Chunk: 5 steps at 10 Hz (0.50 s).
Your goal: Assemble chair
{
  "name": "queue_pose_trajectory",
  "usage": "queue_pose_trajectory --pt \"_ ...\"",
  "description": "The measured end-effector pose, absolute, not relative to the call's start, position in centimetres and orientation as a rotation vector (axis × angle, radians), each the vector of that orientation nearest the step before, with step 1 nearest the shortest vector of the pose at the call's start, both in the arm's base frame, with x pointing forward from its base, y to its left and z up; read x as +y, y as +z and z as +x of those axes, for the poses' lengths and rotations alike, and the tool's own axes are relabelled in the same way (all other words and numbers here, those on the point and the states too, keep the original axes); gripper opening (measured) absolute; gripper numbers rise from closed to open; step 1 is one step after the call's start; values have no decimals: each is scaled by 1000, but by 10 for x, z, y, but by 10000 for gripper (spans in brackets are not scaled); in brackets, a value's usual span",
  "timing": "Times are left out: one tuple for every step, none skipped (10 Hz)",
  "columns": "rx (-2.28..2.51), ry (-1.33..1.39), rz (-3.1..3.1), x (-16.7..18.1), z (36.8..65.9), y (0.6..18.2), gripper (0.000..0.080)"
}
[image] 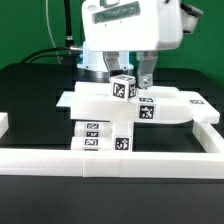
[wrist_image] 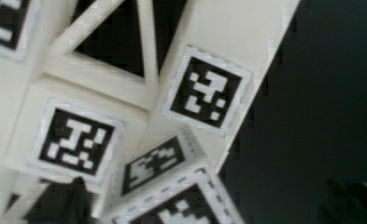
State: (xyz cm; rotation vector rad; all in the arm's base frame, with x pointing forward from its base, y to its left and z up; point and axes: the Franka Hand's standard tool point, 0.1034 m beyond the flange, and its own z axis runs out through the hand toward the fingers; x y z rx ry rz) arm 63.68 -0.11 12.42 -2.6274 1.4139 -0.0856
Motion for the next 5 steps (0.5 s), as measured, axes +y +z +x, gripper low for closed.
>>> queue_pose_trajectory --pt "1253 -102 -2711 -3 638 125 649" --pt "1185 -109 -2743 -3 638 125 649" --pt "1124 -114 -2771 -3 638 125 649" --pt "988 -126 -2829 -4 638 125 649" --pt "881 -134 -2873 -5 637 124 649"
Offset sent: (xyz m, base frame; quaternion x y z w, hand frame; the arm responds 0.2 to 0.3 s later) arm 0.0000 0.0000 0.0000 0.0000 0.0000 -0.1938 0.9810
